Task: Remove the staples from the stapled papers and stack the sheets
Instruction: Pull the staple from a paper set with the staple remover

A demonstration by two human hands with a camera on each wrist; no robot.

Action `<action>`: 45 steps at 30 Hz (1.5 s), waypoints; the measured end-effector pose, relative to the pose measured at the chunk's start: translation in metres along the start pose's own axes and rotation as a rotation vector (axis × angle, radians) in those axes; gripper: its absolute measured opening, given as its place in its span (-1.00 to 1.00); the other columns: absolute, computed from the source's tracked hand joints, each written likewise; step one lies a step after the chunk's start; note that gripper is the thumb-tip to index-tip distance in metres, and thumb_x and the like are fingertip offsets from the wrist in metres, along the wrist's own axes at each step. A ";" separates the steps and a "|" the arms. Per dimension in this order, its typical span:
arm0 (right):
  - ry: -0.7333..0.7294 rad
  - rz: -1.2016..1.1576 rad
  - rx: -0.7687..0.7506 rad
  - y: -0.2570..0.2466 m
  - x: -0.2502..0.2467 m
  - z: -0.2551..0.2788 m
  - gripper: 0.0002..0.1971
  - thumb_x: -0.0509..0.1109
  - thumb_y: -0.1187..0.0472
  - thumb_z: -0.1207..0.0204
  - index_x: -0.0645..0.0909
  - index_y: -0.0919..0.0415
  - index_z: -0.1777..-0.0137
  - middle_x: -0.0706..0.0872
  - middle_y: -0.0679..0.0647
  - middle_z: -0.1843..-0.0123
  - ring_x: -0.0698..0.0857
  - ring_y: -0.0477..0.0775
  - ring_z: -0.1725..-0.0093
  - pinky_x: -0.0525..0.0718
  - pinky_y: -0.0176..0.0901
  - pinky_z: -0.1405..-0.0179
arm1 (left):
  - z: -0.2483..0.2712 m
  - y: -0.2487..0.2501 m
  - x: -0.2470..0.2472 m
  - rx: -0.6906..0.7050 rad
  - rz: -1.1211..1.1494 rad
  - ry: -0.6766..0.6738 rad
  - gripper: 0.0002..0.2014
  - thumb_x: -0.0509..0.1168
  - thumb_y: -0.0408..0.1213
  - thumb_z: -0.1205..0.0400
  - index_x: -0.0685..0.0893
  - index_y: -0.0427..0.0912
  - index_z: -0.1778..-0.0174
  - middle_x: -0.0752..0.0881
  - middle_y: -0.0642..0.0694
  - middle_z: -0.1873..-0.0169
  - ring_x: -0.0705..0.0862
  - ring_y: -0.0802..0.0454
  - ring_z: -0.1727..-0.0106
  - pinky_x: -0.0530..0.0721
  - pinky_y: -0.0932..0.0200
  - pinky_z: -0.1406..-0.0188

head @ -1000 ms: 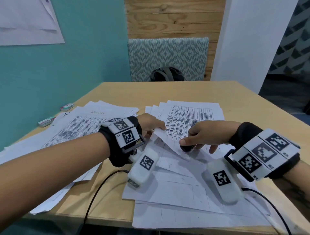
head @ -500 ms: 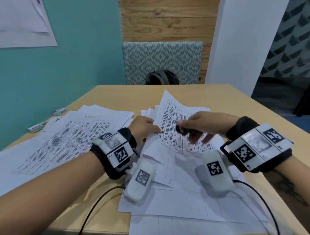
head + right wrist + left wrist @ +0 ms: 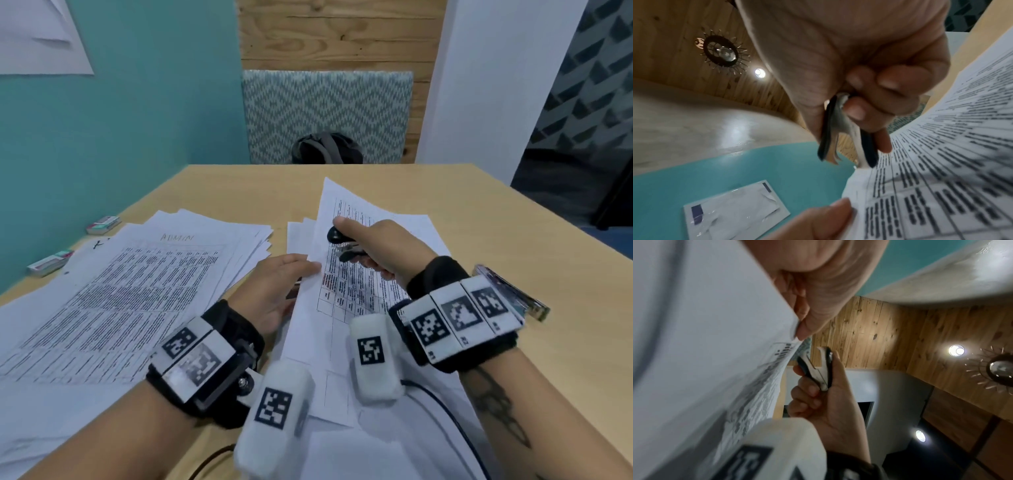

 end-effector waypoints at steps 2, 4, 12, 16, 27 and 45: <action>-0.031 -0.003 -0.014 0.000 0.003 0.004 -0.56 0.28 0.00 -0.61 0.56 0.10 0.52 0.54 -0.12 0.70 0.39 -0.27 0.84 0.25 -0.56 0.83 | 0.004 0.000 0.000 0.015 0.020 -0.009 -0.93 0.33 -0.44 -0.55 0.66 -0.25 0.24 0.73 -0.21 0.29 0.69 -0.03 0.41 0.69 0.19 0.33; -0.072 -0.028 -0.023 -0.002 0.006 0.007 -0.42 0.29 0.08 -0.62 0.51 0.05 0.71 0.44 -0.16 0.82 0.39 -0.26 0.85 0.27 -0.56 0.81 | 0.007 0.000 0.000 0.036 0.033 -0.013 -0.91 0.30 -0.41 -0.57 0.68 -0.28 0.23 0.71 -0.28 0.25 0.67 -0.10 0.36 0.64 0.10 0.22; -0.046 0.188 -0.017 0.005 0.008 -0.002 -0.48 0.32 -0.17 -0.51 0.41 0.19 0.53 0.41 0.02 0.56 0.29 -0.17 0.76 0.23 -0.45 0.74 | 0.010 0.000 0.003 0.011 0.011 -0.007 -0.85 0.28 -0.31 -0.60 0.70 -0.28 0.21 0.68 -0.33 0.18 0.57 -0.17 0.16 0.47 -0.03 0.07; -0.130 0.215 -0.010 0.008 0.013 -0.002 -0.50 0.31 -0.26 -0.47 0.57 0.16 0.45 0.55 0.08 0.50 0.41 -0.08 0.62 0.37 -0.34 0.60 | 0.011 -0.003 0.004 -0.030 0.026 0.007 -0.89 0.26 -0.33 -0.59 0.64 -0.29 0.10 0.57 -0.34 0.13 0.47 -0.17 0.11 0.36 -0.05 0.06; -0.102 0.130 0.000 0.011 0.012 -0.002 -0.51 0.38 -0.15 -0.48 0.56 0.07 0.63 0.51 0.03 0.63 0.34 -0.10 0.72 0.30 -0.35 0.70 | 0.012 -0.003 0.006 0.002 0.055 -0.003 -0.77 0.25 -0.37 -0.62 0.68 -0.46 -0.06 0.69 -0.50 -0.08 0.63 -0.21 0.08 0.59 -0.12 -0.11; -0.003 0.076 0.041 0.018 0.010 -0.010 -0.62 0.47 -0.05 -0.42 0.60 0.21 0.47 0.41 -0.07 0.74 0.26 -0.15 0.79 0.21 -0.40 0.76 | 0.014 -0.001 0.009 0.010 0.006 -0.032 -0.81 0.25 -0.34 -0.62 0.70 -0.36 0.01 0.73 -0.40 -0.01 0.66 -0.19 0.06 0.62 -0.09 -0.15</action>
Point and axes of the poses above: each hand's wrist, its own z-axis away from the middle knuckle, its own x-axis out of the palm, y = z × x, the point moved 5 cm from there along -z, towards the middle knuckle
